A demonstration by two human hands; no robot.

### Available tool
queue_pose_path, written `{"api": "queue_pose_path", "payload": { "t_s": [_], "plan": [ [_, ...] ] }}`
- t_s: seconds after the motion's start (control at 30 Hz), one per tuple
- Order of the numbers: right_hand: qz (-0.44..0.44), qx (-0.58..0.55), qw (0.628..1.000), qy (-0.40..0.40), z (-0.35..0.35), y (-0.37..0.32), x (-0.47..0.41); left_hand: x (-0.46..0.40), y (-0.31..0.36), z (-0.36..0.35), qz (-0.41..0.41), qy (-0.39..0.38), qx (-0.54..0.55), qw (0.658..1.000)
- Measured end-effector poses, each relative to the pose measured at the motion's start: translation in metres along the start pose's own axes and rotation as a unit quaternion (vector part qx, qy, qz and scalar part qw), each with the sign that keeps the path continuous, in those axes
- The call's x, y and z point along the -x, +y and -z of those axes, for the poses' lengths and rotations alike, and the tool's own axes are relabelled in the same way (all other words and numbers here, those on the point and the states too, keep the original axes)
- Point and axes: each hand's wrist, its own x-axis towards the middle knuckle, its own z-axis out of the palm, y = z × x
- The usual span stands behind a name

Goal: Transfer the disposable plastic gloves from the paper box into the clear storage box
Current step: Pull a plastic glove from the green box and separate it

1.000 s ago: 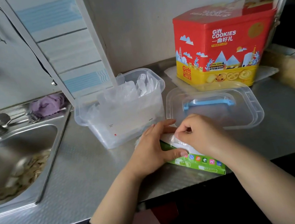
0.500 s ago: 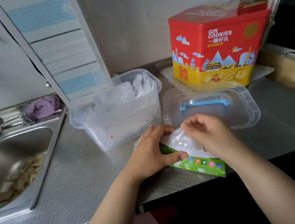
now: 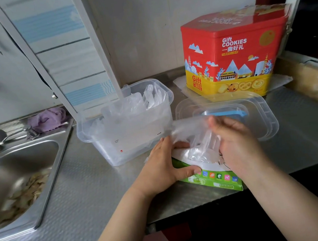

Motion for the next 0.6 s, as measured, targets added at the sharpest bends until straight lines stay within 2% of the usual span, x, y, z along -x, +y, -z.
{"api": "queue_pose_path", "payload": {
  "t_s": [0.1, 0.17, 0.3, 0.37, 0.5, 0.53, 0.6],
  "plan": [
    [0.008, -0.17, 0.985, -0.012, 0.0, -0.007, -0.002, 0.001, 0.002, 0.0, -0.016, 0.003, -0.028, 0.999],
    [0.011, -0.201, 0.979, -0.018, -0.002, -0.009, -0.003, 0.001, 0.005, 0.001, -0.035, 0.006, -0.058, 0.998],
    [0.027, -0.163, 0.986, -0.013, -0.008, -0.01, -0.004, 0.002, 0.018, 0.006, -0.057, 0.009, -0.145, 0.988],
    [0.034, -0.13, 0.991, -0.018, -0.009, -0.011, -0.004, 0.002, 0.027, 0.007, -0.073, 0.065, -0.184, 0.978],
    [0.039, -0.07, 0.997, 0.014, -0.006, -0.004, -0.002, 0.01, 0.056, 0.018, -0.033, 0.265, -0.052, 0.962],
    [0.035, -0.057, 0.998, 0.02, -0.005, -0.002, -0.001, 0.011, 0.062, 0.021, -0.031, 0.285, -0.025, 0.958],
    [0.03, -0.029, 0.999, 0.03, -0.003, 0.001, 0.001, 0.009, 0.071, 0.027, -0.014, 0.253, -0.01, 0.967]
  ]
}}
